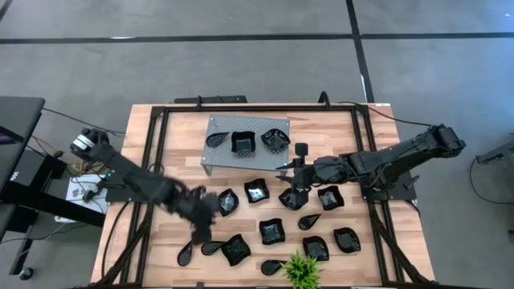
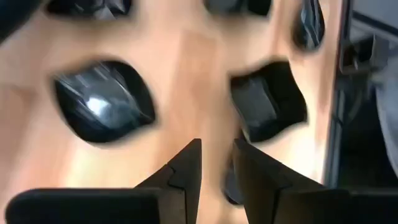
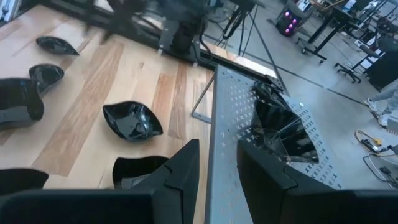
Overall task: Pick & Place Mini shaped plates
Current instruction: Stack the black drop-shaped plate on top of the black drop-shaped plate on the shelf
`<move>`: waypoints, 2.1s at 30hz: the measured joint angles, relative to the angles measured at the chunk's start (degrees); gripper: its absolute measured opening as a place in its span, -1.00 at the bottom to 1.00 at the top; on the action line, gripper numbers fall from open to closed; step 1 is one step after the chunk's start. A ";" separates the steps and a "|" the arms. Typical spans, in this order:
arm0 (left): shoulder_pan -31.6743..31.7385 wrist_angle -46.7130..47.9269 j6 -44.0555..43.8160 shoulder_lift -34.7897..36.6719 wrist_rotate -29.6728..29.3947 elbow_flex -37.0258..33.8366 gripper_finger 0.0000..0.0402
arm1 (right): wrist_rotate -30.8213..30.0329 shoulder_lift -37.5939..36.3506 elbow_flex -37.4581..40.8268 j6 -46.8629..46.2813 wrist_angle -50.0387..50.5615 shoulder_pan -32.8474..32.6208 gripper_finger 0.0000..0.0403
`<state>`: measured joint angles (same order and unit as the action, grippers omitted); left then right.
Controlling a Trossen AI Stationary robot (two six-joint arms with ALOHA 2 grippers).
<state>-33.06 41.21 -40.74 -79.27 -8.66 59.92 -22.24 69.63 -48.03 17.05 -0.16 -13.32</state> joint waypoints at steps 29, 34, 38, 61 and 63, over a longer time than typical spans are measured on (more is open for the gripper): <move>-16.48 0.24 -61.63 -15.10 12.59 0.00 -0.28 | 15.06 2.85 0.06 6.91 -28.64 16.16 -0.49; -18.18 -2.75 -64.69 -16.96 9.35 -0.02 -0.29 | 17.93 3.68 -0.12 6.91 -30.58 18.79 -0.49; -18.33 -4.41 -64.77 -19.98 8.75 0.00 -0.29 | 17.95 3.81 -0.17 6.91 -31.00 20.03 -0.49; -18.42 -3.29 -65.04 -18.49 20.01 0.02 -0.29 | 18.01 3.80 -0.22 6.91 -31.63 17.53 -0.49; -18.86 -3.21 -66.40 -18.77 20.30 0.02 -0.29 | 18.01 3.80 -0.22 6.91 -31.62 17.53 -0.49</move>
<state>-51.92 38.00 -107.15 -98.04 11.63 59.94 -4.23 73.43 -48.25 23.97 -31.78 4.21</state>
